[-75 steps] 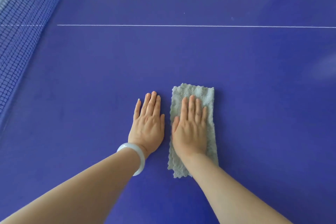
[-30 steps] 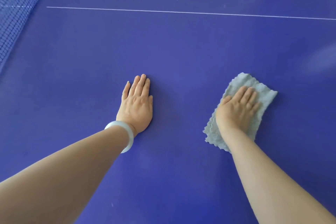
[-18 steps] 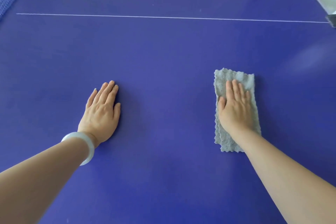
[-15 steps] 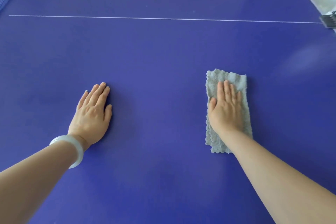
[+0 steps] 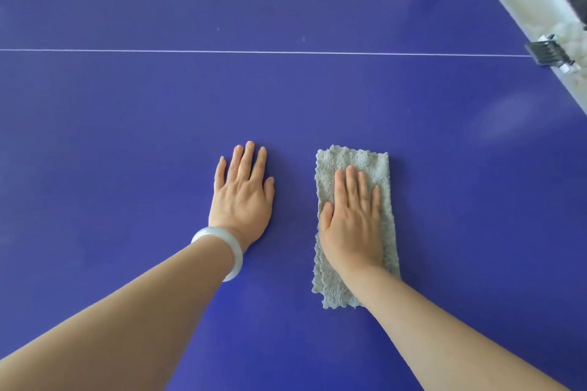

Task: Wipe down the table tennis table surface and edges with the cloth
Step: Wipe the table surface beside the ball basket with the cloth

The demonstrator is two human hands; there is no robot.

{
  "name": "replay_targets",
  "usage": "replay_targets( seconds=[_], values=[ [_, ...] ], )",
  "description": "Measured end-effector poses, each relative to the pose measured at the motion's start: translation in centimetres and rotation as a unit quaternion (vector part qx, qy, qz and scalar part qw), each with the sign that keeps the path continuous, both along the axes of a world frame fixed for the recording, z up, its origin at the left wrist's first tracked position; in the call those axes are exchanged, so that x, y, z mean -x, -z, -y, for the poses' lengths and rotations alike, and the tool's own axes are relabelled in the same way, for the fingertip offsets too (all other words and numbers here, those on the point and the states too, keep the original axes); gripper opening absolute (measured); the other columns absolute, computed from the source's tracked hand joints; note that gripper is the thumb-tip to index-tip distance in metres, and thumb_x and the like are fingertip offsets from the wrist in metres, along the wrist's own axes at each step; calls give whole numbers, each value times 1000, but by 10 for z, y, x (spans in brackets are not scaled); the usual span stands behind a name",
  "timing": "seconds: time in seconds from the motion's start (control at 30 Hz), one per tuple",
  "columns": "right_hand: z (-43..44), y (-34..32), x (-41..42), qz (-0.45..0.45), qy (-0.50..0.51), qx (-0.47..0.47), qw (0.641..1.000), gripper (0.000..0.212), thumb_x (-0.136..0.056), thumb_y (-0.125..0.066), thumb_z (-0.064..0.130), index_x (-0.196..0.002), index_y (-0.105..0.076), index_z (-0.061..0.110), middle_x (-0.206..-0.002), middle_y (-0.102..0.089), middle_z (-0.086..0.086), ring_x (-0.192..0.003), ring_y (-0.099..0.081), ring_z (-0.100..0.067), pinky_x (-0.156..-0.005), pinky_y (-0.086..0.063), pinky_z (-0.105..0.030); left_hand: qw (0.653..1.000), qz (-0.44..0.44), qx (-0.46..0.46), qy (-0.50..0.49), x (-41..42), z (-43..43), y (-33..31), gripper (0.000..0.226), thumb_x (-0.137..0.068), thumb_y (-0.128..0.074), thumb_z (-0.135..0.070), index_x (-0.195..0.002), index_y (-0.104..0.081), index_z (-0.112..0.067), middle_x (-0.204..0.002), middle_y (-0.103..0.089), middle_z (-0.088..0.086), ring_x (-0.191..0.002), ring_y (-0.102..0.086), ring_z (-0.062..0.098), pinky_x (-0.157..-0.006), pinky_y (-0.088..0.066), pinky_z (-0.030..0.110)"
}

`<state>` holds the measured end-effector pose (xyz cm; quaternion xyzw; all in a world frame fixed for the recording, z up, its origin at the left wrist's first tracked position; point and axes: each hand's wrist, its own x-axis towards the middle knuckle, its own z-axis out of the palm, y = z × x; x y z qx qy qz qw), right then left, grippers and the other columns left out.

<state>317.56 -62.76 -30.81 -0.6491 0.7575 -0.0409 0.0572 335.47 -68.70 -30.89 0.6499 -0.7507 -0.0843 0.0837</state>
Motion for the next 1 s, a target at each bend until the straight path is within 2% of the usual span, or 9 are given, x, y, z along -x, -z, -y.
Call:
replay_targets(
  seconds=[0.1,0.23,0.37,0.47,0.57,0.7,0.77,0.87,1.0],
  values=[
    [-8,-2,5,-13,-152,-2,988,62,-100,-15,34,-159,-10,14,-166,-2,-4,-153,2,-22,-123,-11,-51,1000,-8,-2,5,-4,-4,-3,57,-103,-21,-38,-157,-18,-20,-165,-9,0,-152,-3,18,-123,2,39],
    [38,-6,51,-27,-405,-19,914,61,-100,-28,36,-158,-16,21,-166,-8,3,-153,-4,-16,-125,-5,-41,1000,1,-7,-1,-2,0,-5,56,-103,-25,-36,-156,-21,-19,-165,-11,0,-152,-4,17,-123,1,39],
    [121,-8,79,-35,-143,-24,989,59,-103,-23,34,-158,-6,21,-166,-3,1,-153,0,-17,-124,2,-39,1000,-7,-7,-8,-3,-1,-4,56,-103,-29,-35,-156,-22,-21,-165,-11,-2,-152,-3,16,-123,5,36],
    [139,-3,34,-20,44,-26,998,61,-103,-17,35,-158,0,13,-166,3,-7,-153,5,-25,-123,2,-47,1000,-9,-6,-10,-1,1,-4,56,-103,-25,-37,-156,-22,-21,-165,-12,-2,-152,-3,14,-123,5,36],
    [103,0,-29,14,-102,6,995,63,-101,-17,34,-158,-9,9,-166,-5,-11,-153,-1,-28,-123,-5,-52,1000,-9,-3,-8,-1,0,-7,59,-99,-21,-39,-153,-30,-18,-162,-21,1,-151,-10,17,-123,-1,38],
    [69,-6,2,14,-357,12,934,59,-99,-26,34,-153,-34,11,-161,-26,-5,-151,-20,-21,-123,-17,-45,1000,-18,-2,-7,0,2,-9,53,-98,-27,-35,-146,-40,-15,-159,-31,2,-150,-17,19,-123,-6,41],
    [95,-4,55,-22,-314,23,949,60,-99,-21,35,-155,-27,13,-163,-20,-4,-152,-16,-19,-124,-13,-42,1000,-14,-3,-10,0,3,-8,57,-98,-23,-38,-150,-35,-18,-162,-23,1,-151,-14,18,-123,-4,39],
    [143,-7,96,-31,-77,-21,996,60,-102,-14,35,-158,-9,14,-166,-5,-5,-153,-2,-20,-124,-4,-43,1000,-8,-8,-13,-1,2,-7,60,-99,-21,-41,-155,-27,-20,-163,-18,-1,-152,-9,15,-123,0,38],
    [155,-3,32,0,35,-10,999,62,-103,-22,32,-158,-5,8,-166,-2,-11,-153,0,-28,-123,-1,-49,1000,-4,-8,-19,-2,0,-8,58,-101,-26,-38,-155,-26,-20,-163,-18,-2,-152,-9,15,-123,1,36]
  ],
)
